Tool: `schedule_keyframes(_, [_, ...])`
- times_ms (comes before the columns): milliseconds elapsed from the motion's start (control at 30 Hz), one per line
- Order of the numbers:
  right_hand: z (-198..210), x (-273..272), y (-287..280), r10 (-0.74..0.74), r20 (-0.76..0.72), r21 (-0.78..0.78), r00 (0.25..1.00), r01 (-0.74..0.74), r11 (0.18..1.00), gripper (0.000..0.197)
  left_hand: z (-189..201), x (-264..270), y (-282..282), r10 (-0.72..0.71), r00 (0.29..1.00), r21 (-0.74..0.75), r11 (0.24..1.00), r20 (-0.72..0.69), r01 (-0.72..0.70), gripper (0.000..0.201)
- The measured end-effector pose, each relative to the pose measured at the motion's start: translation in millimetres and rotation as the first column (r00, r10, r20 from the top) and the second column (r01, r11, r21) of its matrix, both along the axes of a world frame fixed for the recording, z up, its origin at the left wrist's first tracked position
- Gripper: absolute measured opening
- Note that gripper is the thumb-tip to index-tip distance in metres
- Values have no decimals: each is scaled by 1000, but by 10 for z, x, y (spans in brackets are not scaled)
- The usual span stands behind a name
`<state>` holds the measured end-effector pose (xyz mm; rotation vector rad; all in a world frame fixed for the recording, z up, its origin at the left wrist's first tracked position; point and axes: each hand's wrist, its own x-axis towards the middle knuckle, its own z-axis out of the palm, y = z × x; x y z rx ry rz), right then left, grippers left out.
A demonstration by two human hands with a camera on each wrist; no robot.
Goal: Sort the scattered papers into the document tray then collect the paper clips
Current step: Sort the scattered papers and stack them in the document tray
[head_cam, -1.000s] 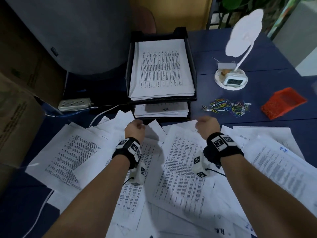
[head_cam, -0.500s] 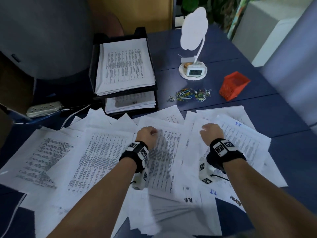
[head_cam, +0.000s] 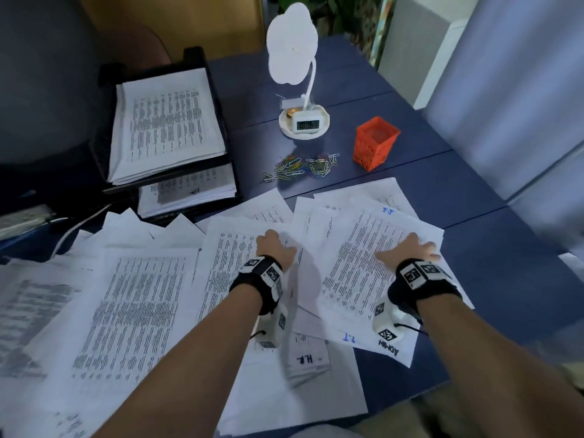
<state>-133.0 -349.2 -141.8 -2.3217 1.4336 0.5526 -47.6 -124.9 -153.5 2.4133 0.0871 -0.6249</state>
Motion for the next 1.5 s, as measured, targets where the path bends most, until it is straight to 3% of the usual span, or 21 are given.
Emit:
schedule_keyframes(67, [-27,-28,-47,39,-63,17,997,-38,999,98,-22,-2,-75,5,999,-5,1000,-46,-5,57])
schedule_keyframes(200, [-34,-28,-52,91,-75,29,993,-89,996,100,-65,17,-182,-64,993,86,994,-97,72,58])
schedule_keyframes(300, [-24,-34,-43,137,-91,29,986,-135,990,96,-58,49,-256,-164,986,278,947,-12,161,65])
schedule_keyframes(433, [-27,-49,-10,225,-88,17,970,-224,974,97,-53,127,-295,-197,978,262,950,70,172,80])
schedule_keyframes(500, [-23,-51,7,261,-81,9,962,-261,965,96,-58,239,-284,-240,967,214,952,82,218,86])
schedule_keyframes(567, [0,-65,24,276,-73,11,958,-276,961,95,-75,331,-278,-210,973,69,977,99,204,87])
schedule_keyframes(667, [19,-64,44,289,-74,25,954,-288,957,96,-20,333,-269,-27,996,-270,962,79,47,77])
schedule_keyframes(733, [3,-45,55,294,-78,24,953,-293,956,98,30,290,-251,88,995,-374,925,51,-63,73])
schedule_keyframes(833, [-5,-12,105,312,-59,30,948,-311,950,99,21,223,-181,193,981,-349,920,10,-178,69])
schedule_keyframes(933, [-5,19,171,330,-34,46,943,-328,943,97,-15,104,-125,77,996,-235,968,-46,-86,62])
schedule_keyframes(1067, [-3,67,197,329,-17,59,944,-328,943,93,-46,-12,-143,60,997,-319,945,-48,-73,38])
schedule_keyframes(1133, [14,81,176,246,41,40,968,-248,968,84,-19,-28,-123,97,995,-383,918,-39,-105,26])
schedule_keyframes(1200, [44,69,150,51,182,13,982,-54,998,81,50,-13,-46,135,989,-458,876,-64,-149,24])
schedule_keyframes(1267, [51,56,108,-94,317,-1,944,100,995,91,107,40,69,152,983,-544,818,-107,-186,28])
schedule_keyframes(1333, [34,57,45,-208,426,81,880,192,978,102,178,91,194,157,977,-613,761,-142,-212,32])
schedule_keyframes(1433, [79,82,-9,-371,488,288,790,255,923,100,232,147,362,161,976,-616,757,-146,-217,34])
schedule_keyframes(1500, [111,104,15,-366,474,363,801,201,910,80,208,165,462,182,969,-611,752,-169,-248,35])
